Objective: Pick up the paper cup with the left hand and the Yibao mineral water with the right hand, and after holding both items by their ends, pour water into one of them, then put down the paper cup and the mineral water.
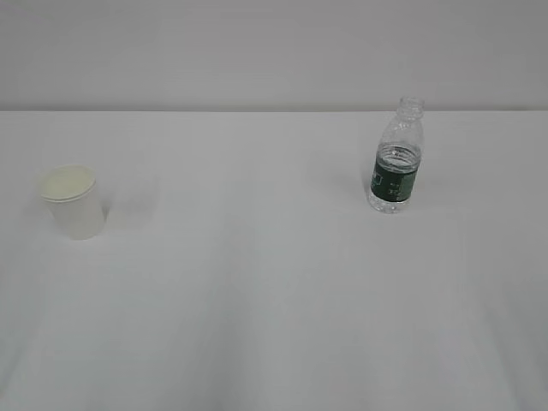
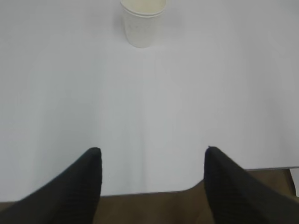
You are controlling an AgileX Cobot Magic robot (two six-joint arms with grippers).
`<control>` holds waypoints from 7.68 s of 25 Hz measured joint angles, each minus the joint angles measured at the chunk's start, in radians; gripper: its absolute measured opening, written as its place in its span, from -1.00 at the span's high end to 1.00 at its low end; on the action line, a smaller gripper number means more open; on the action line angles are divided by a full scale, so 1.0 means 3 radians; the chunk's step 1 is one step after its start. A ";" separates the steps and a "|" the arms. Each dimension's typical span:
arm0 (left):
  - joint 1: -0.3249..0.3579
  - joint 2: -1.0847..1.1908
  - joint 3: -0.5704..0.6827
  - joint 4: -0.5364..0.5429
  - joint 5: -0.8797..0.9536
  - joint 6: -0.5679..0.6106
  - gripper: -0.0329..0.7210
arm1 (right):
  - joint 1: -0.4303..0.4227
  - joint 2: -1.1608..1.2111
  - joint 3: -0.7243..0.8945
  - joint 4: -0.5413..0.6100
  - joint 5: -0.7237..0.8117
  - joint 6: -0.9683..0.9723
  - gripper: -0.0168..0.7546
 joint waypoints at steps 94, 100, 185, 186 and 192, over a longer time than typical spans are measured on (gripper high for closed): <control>-0.1056 0.2252 0.1169 -0.0333 -0.4521 0.0415 -0.66 | 0.0517 0.2674 0.0967 -0.0149 -0.5061 0.0153 -0.58; -0.1061 0.2794 0.1168 -0.0333 -0.4887 0.0415 -0.66 | 0.0517 0.2730 0.0967 -0.0231 -0.5075 0.0179 -0.58; -0.0434 0.5454 0.0265 0.0306 -0.6902 -0.0194 -0.66 | 0.0517 0.5646 0.0269 -0.0489 -0.6826 -0.0005 -0.58; -0.0434 0.5470 0.0251 0.0306 -0.6902 -0.0193 -0.66 | 0.0517 0.5653 0.0260 -0.0489 -0.6826 -0.0005 -0.58; -0.0434 0.5543 0.0170 0.0299 -0.6902 -0.0193 -0.66 | 0.0517 0.5788 0.0172 -0.0503 -0.6832 -0.0005 -0.58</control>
